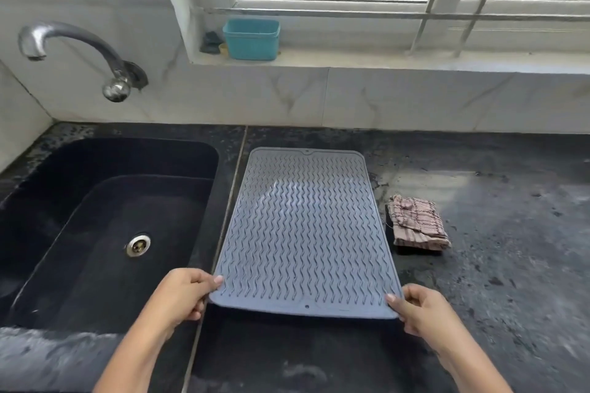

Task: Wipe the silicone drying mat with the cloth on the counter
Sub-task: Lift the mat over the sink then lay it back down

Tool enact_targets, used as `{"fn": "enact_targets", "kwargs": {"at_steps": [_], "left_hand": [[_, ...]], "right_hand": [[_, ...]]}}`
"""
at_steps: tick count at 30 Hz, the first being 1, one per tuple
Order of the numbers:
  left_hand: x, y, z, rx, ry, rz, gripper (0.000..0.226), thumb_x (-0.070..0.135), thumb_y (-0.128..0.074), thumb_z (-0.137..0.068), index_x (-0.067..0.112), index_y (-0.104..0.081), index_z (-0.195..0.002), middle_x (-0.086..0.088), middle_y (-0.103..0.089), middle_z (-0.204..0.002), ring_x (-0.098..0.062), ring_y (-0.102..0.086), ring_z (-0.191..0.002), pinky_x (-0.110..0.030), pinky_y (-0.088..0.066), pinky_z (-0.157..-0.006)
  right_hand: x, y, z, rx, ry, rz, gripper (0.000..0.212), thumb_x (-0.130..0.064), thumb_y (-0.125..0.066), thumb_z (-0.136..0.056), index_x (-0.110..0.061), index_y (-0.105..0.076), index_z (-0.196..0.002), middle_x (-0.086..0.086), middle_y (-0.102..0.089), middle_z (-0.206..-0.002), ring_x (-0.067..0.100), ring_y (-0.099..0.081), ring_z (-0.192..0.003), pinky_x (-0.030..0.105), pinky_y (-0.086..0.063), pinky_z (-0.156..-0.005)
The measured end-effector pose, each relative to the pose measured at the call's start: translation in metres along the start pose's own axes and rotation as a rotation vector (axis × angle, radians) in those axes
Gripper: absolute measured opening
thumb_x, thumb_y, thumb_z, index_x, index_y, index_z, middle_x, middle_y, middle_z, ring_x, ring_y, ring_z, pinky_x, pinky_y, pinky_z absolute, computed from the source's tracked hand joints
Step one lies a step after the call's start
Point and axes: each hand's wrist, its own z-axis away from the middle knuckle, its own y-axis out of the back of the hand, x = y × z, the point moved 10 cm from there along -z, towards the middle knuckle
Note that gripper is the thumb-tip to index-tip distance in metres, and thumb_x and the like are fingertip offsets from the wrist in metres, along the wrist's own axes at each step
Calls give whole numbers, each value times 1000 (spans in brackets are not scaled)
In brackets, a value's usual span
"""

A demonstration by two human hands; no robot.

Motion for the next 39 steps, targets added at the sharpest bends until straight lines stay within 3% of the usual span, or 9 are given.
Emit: {"fn": "enact_targets", "kwargs": {"at_steps": [6, 9, 14, 19, 22, 26, 33, 36, 39], "left_hand": [[-41, -16, 31, -66, 102, -79, 24, 16, -71, -84, 5, -64, -64, -1, -50, -42, -11, -42, -36, -20, -37, -37], [-51, -10, 37, 39, 113, -162, 22, 27, -71, -85, 12, -68, -69, 0, -54, -42, -15, -46, -36, -21, -40, -41], [17, 18, 35, 293, -59, -825, 37, 71, -45, -83, 37, -59, -86, 7, -69, -93, -19, -64, -89, -31, -51, -75], [139, -51, -48, 125, -484, -753, 60, 54, -51, -91, 28, -36, -143, 2, -41, -147, -18, -39, -134, -40, -37, -105], [153, -97, -117, -48, -407, -987, 85, 61, -48, -88, 25, -6, -153, -7, -1, -161, -25, 0, -148, -45, -7, -118], [129, -114, -156, -197, -309, -1021, 95, 71, -38, -86, 28, 20, -148, -6, 32, -153, -26, 29, -141, -45, 14, -113], [133, -111, -150, -213, -279, -999, 95, 71, -39, -86, 30, 20, -148, -4, 31, -154, -26, 27, -141, -46, 12, -114], [135, -114, -119, -34, -383, -956, 85, 62, -41, -90, 25, 3, -153, -4, 14, -159, -25, 13, -146, -47, 2, -119], [82, -124, -55, 27, -445, -913, 81, 64, -32, -92, 25, 5, -152, 4, 14, -158, -18, 13, -146, -43, 3, -117]], "right_hand": [[34, 6, 33, -49, -127, 123, 25, -21, -70, -83, -7, -57, -67, 4, -50, -49, 13, -38, -41, 25, -31, -49], [35, 11, 45, -15, -181, 551, 32, -48, -66, -81, -19, -59, -71, -5, -64, -58, 6, -55, -51, 23, -43, -58], [-53, 19, 53, 190, -10, 1168, 38, -66, -49, -82, -30, -52, -93, -9, -59, -89, 13, -57, -82, 26, -44, -66], [-149, -32, -34, 224, 436, 985, 46, -50, -52, -90, -19, -52, -125, 0, -56, -122, 17, -52, -110, 32, -44, -88], [-162, -73, -115, 67, 412, 1086, 72, -53, -49, -90, -14, -25, -146, 11, -21, -154, 26, -20, -141, 41, -22, -113], [-136, -84, -162, -31, 322, 1109, 85, -66, -35, -88, -25, 9, -149, 9, 19, -155, 25, 17, -142, 45, 8, -113], [-148, -87, -164, -72, 171, 1192, 87, -60, -43, -89, -22, 7, -149, 7, 16, -156, 27, 11, -144, 47, -4, -115], [-143, -101, -130, 0, 279, 1136, 79, -50, -41, -93, -14, -1, -150, 8, 5, -158, 26, 1, -145, 48, -9, -116], [-84, -106, -57, 21, 456, 1071, 71, -53, -26, -96, -19, 4, -150, 2, 11, -157, 20, 12, -144, 40, 7, -113]]}}
